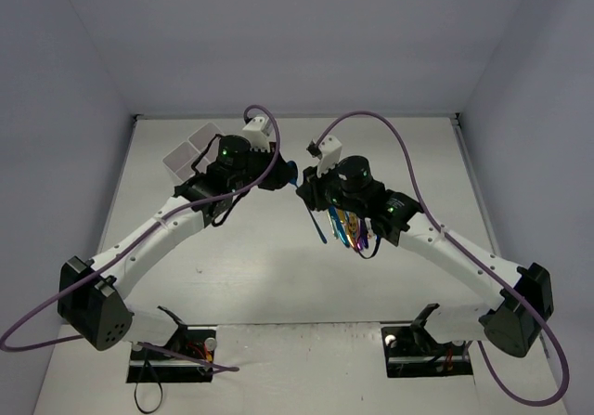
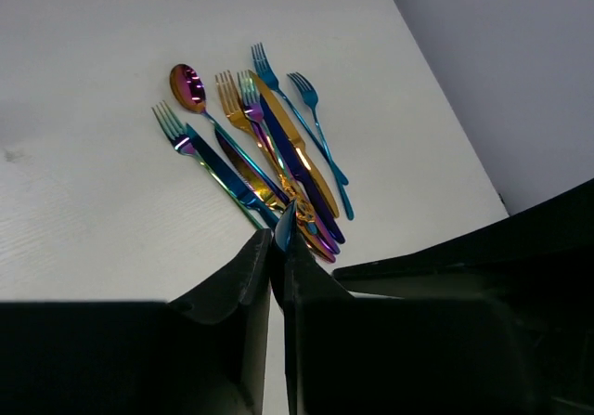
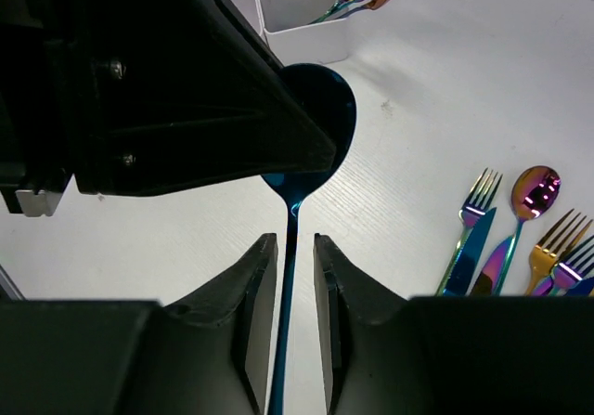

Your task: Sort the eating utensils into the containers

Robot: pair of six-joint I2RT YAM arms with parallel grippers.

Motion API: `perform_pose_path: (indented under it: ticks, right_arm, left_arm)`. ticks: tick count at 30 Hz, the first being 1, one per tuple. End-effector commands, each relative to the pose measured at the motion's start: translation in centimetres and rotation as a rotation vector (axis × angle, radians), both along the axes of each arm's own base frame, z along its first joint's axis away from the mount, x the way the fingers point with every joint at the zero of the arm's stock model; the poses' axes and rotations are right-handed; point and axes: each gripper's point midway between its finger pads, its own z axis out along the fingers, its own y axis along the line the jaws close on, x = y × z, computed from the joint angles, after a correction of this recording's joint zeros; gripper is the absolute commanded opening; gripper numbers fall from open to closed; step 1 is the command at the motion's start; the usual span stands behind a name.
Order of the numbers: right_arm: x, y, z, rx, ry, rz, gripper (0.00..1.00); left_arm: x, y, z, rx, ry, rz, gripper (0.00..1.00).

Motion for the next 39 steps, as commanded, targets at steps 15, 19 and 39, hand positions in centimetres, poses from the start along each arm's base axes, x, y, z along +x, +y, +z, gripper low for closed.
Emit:
perform_pose_path:
  ticks: [15,19,39]
  right_arm:
    - [1.7,-8.8,1.1,-0.002,-0.002,-0.363,0.97]
    - [1.2,-10.6,0.6,0.023,0.029,-0.389,1.0]
    - [-1.1,-13.0,0.2,-0.037,-0.001,-0.352,1.0]
  left_arm:
    - [10.5,17.1,8.1,0.435,-0.438,0.379,0.0]
    - [14.0,18.5,8.7,0.54,-0.527,0.373,0.0]
    - [22.2,16.3,3.9,0.81,-0.662,0.149,0.0]
